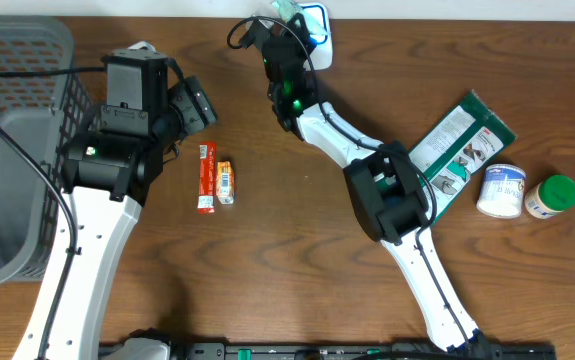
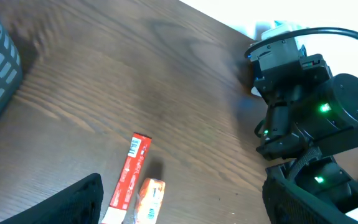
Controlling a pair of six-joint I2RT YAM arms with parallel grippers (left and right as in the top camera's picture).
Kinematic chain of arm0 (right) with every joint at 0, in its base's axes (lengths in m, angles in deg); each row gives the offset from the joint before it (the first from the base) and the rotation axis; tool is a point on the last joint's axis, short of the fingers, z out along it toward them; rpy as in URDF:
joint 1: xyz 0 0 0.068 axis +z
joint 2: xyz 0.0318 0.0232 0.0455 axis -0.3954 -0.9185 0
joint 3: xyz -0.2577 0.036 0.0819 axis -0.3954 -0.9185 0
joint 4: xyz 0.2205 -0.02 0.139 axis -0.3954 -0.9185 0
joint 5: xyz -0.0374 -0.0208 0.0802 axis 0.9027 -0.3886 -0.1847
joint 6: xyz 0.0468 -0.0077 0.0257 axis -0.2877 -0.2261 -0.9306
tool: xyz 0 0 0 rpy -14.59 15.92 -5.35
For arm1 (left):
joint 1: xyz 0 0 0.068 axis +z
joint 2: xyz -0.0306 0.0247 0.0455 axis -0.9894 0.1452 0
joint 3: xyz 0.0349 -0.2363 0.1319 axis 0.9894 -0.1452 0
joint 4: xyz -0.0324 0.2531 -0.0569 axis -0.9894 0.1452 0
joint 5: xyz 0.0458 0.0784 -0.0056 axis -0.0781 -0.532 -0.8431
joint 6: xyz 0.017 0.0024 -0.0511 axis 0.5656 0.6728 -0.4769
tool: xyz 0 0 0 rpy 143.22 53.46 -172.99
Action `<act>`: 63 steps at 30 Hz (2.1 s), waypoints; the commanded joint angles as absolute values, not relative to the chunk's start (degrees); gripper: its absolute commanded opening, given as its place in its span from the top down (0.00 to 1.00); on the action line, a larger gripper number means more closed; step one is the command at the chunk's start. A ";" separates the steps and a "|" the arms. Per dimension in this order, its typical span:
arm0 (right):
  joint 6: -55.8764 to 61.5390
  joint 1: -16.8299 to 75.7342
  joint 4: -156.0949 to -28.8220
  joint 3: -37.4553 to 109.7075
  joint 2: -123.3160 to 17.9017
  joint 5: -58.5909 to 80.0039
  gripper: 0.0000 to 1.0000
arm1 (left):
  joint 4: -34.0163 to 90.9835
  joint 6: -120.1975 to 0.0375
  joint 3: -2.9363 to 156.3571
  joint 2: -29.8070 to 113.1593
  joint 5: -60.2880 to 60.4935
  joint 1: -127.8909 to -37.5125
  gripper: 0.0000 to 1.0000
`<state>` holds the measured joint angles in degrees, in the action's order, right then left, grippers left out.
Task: Scan the item barcode
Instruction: 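Carry the wipes pack up to the white scanner with the right gripper, then move the wipes pack to the right edge and set it down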
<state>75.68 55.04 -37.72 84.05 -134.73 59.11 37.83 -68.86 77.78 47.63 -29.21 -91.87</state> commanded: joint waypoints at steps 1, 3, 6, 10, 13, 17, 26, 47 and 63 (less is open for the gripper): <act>76.23 54.88 -40.32 84.86 -134.97 60.11 0.99 | 37.98 -68.96 78.33 47.50 -29.71 -91.81 0.16; 74.33 54.88 -40.41 84.83 -134.97 61.91 0.99 | 37.98 -68.94 78.33 47.50 -29.73 -91.81 0.16; 70.52 54.88 -40.36 84.83 -134.97 63.59 0.99 | 37.98 -68.94 78.33 47.50 -29.71 -91.81 0.16; 66.50 54.77 -36.67 84.86 -134.90 66.39 0.99 | 37.98 -68.96 78.33 47.50 -29.71 -91.81 0.16; 66.50 54.88 -33.70 84.86 -132.80 68.38 0.99 | 37.98 -68.94 78.33 47.50 -29.71 -91.81 0.16; 64.27 55.93 -36.08 84.86 -125.57 69.12 0.99 | 37.98 -68.94 78.33 47.50 -29.71 -91.81 0.16; 31.84 56.19 -79.40 84.86 -99.73 57.58 0.99 | 37.98 -68.96 78.33 47.50 -29.73 -91.81 0.16; 13.63 29.53 -140.31 61.67 -82.33 19.44 0.99 | 37.98 -68.94 78.33 47.50 -29.71 -91.81 0.16; 8.65 20.17 -117.15 34.72 -82.18 24.88 0.10 | 37.98 -68.94 78.33 47.50 -29.73 -91.81 0.16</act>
